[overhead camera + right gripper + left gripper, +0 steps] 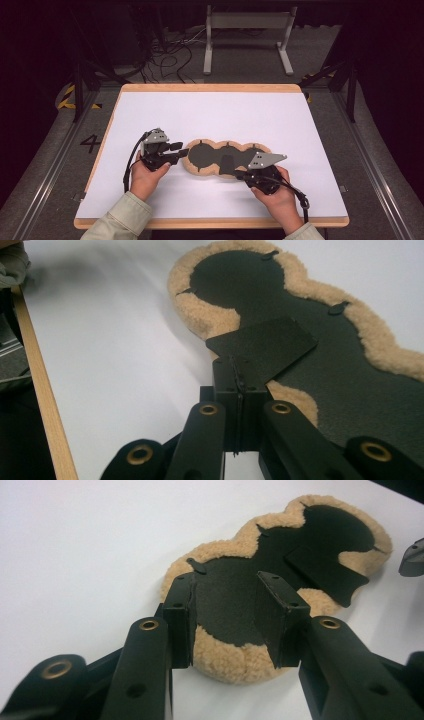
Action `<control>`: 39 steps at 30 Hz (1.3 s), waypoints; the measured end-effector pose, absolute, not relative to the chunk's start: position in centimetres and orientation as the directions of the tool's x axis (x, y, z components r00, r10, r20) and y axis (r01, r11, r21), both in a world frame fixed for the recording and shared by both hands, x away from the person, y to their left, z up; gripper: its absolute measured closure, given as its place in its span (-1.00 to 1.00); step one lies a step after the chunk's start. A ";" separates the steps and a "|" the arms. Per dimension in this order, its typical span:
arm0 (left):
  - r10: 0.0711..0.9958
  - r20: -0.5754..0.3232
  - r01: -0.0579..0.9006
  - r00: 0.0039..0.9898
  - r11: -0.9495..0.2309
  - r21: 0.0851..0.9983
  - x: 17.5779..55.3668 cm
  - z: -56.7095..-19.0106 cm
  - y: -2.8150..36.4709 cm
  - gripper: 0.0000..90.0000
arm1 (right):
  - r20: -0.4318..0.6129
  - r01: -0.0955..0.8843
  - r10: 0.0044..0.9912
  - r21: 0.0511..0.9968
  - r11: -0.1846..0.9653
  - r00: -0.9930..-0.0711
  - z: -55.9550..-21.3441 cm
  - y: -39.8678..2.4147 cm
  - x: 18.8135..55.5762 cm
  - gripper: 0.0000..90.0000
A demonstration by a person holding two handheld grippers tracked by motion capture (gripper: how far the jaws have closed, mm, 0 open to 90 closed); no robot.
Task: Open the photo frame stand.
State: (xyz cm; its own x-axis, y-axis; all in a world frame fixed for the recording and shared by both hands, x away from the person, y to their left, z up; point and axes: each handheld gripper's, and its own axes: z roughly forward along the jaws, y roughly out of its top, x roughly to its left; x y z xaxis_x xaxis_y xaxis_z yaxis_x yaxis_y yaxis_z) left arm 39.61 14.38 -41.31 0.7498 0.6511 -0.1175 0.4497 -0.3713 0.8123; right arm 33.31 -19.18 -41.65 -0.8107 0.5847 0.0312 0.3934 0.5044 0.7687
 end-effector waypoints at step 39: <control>0.693 -0.079 0.489 0.717 -0.418 0.766 38.5 -42.7 15.5 0.31 | 0.111 0.431 0.559 0.762 0.482 -0.822 -42.4 -18.1 35.5 1.00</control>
State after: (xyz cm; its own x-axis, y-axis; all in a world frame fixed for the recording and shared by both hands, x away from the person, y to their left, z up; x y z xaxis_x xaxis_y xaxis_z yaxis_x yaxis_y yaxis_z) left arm 38.49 15.51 -42.73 0.7169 0.6926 -0.0794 0.4886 -0.4179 0.7659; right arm 35.51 -18.14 -42.40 -0.8218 0.5588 0.1115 0.4314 0.4823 0.7624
